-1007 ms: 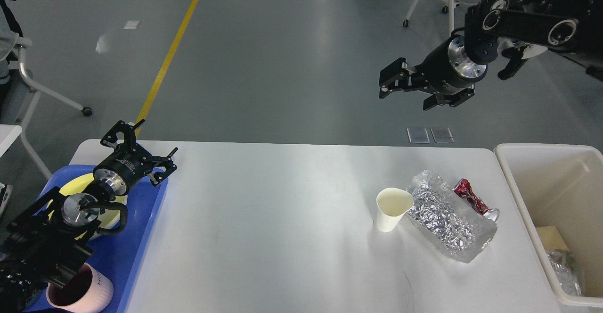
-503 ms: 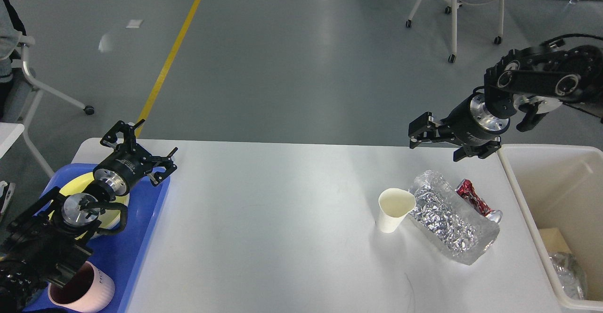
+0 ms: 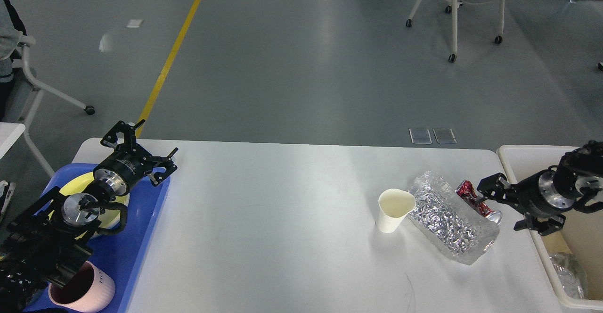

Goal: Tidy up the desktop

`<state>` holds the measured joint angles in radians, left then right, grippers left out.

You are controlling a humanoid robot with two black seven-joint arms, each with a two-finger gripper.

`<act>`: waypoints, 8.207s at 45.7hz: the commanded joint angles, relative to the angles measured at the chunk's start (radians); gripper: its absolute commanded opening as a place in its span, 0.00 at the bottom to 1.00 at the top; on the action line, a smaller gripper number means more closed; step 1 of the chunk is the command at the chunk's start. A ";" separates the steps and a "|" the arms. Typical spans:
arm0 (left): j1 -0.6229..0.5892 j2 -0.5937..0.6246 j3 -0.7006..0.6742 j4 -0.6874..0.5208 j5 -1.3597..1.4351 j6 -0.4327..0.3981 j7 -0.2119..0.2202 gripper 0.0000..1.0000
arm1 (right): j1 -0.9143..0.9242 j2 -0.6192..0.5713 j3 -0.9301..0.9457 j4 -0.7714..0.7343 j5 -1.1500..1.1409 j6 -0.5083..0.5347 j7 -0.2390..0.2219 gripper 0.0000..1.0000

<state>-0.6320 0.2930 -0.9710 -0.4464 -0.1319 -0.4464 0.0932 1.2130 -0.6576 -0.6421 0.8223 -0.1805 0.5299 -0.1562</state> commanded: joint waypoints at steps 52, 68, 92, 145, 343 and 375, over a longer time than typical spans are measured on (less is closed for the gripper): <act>0.000 0.000 0.000 0.000 0.000 0.000 0.000 1.00 | -0.368 -0.002 0.380 -0.051 -0.119 -0.019 0.070 0.00; 0.000 0.000 0.000 0.000 0.000 0.000 0.000 1.00 | -0.345 -0.007 0.391 -0.051 -0.116 -0.018 0.070 0.00; 0.000 0.000 0.000 0.000 0.000 0.000 0.000 1.00 | -0.058 -0.128 0.374 -0.029 -0.109 0.163 0.063 0.00; 0.000 0.000 0.000 0.000 0.000 0.000 -0.001 1.00 | 0.452 0.254 -0.024 -0.080 -0.024 0.170 0.026 0.00; 0.000 0.000 0.000 0.000 0.000 0.000 -0.001 1.00 | 0.339 0.362 -0.318 0.247 0.234 -0.025 0.006 1.00; 0.002 0.000 0.000 0.000 0.000 0.000 0.000 1.00 | 0.300 0.288 -0.241 0.241 0.242 -0.025 0.004 1.00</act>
<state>-0.6310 0.2930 -0.9710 -0.4464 -0.1319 -0.4464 0.0921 1.5098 -0.3694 -0.8839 1.0614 0.0598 0.5031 -0.1516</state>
